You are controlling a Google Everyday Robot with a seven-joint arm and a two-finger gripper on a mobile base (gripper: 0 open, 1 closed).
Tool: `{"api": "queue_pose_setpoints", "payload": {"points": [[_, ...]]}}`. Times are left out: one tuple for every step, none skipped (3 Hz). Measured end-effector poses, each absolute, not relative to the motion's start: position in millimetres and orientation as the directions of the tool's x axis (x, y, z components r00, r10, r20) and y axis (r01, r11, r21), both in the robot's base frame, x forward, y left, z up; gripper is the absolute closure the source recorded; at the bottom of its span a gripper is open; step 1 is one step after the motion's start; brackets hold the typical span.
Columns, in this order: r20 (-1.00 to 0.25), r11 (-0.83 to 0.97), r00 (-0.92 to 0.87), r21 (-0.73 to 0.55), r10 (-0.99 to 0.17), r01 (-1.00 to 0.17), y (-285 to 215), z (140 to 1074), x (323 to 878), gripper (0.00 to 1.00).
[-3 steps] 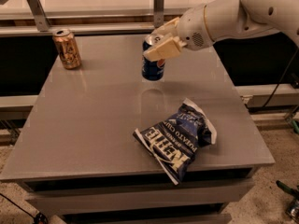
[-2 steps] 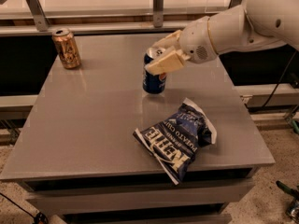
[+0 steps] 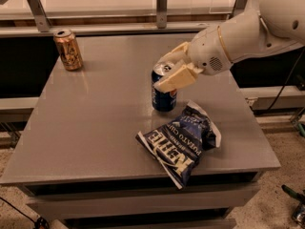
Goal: Move pepsi can near blue chip bag
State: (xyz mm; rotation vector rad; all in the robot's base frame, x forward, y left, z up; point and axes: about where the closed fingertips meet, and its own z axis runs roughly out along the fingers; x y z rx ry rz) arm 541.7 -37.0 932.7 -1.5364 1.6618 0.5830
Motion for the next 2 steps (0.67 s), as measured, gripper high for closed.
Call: {"api": "queue_pose_setpoints", "payload": {"points": [[-0.771, 0.116, 0.059, -0.17, -0.634, -0.979, -45, 926, 526, 0.39], [-0.775, 0.104, 0.057, -0.156, -0.629, -0.982, -56, 912, 520, 0.16]]}}
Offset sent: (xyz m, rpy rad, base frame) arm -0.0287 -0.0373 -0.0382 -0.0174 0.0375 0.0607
